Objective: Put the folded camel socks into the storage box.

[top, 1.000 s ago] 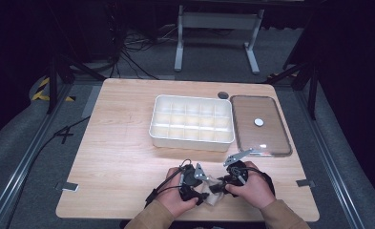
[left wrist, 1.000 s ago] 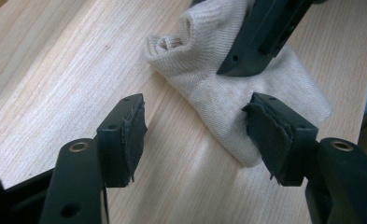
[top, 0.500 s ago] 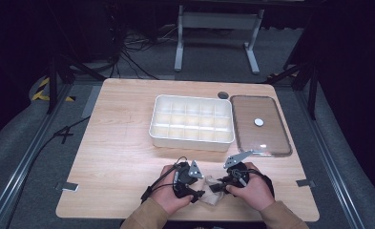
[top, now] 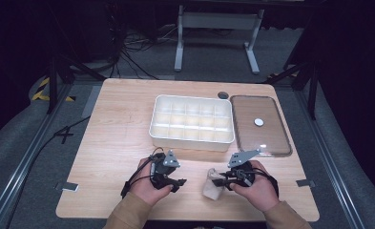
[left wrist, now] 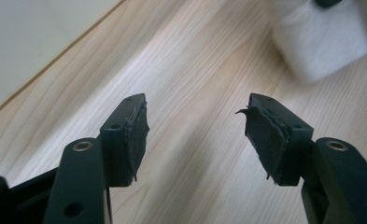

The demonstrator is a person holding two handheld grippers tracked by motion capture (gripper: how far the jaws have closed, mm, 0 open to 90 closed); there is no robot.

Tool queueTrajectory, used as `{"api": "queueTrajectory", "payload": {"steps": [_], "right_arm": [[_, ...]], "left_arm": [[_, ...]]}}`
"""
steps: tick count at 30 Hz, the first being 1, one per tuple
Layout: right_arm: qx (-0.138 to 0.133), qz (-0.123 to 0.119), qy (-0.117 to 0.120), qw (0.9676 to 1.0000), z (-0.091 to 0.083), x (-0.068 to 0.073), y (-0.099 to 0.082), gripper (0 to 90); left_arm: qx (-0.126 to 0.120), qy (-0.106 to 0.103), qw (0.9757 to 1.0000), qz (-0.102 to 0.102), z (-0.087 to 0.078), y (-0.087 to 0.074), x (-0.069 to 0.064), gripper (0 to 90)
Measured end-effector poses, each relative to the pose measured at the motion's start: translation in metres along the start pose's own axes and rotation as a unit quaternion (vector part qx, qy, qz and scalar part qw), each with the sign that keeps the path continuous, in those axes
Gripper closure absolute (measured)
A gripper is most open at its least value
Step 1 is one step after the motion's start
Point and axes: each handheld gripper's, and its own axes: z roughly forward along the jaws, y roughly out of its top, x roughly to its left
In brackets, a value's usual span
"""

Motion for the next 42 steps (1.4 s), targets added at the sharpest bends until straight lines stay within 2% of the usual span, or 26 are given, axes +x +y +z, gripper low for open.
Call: {"api": "queueTrajectory", "payload": {"steps": [8,11,13,22,24,27,28,33,36,38,42], "right_arm": [[-0.008,-0.031,-0.028,0.9991,-0.013,0.001,0.008,74.6],[-0.008,-0.046,-0.041,0.9981,-0.018,-0.001,0.013,74.5],[-0.006,-0.054,-0.048,0.9974,-0.021,-0.002,0.016,74.5],[-0.004,-0.056,-0.071,0.9959,-0.036,-0.016,0.03,74.5],[-0.006,-0.057,-0.077,0.9954,-0.04,-0.018,0.032,74.4],[-0.01,-0.058,-0.079,0.9952,-0.044,-0.02,0.035,74.4],[-0.014,-0.055,-0.079,0.9952,-0.046,-0.022,0.037,74.4],[-0.02,-0.06,-0.095,0.9935,-0.051,-0.029,0.045,74.4],[-0.021,-0.066,-0.104,0.9922,-0.054,-0.032,0.05,74.4],[-0.023,-0.07,-0.107,0.9915,-0.056,-0.034,0.053,74.4],[-0.024,-0.075,-0.113,0.9905,-0.059,-0.039,0.057,74.4]], "left_arm": [[-0.002,0.017,0.9995,-0.027,-0.016,-0.026,0.015,38.9],[-0.007,0.031,0.9987,-0.041,-0.023,-0.03,0.022,39.5],[-0.01,0.031,0.9985,-0.044,-0.025,-0.03,0.023,39.5],[-0.021,0.03,0.9974,-0.061,-0.031,-0.033,0.032,39.5],[-0.021,0.037,0.9974,-0.058,-0.032,-0.033,0.035,39.5],[-0.014,0.044,0.9965,-0.07,-0.033,-0.034,0.036,39.3],[-0.02,0.045,0.996,-0.074,-0.032,-0.035,0.037,39.4],[-0.016,0.053,0.9951,-0.081,-0.035,-0.039,0.041,39.4],[-0.021,0.046,0.9951,-0.085,-0.036,-0.04,0.042,39.2],[-0.014,0.041,0.9954,-0.085,-0.038,-0.04,0.042,39.2],[-0.02,0.042,0.9953,-0.085,-0.036,-0.04,0.042,39.2]]}}
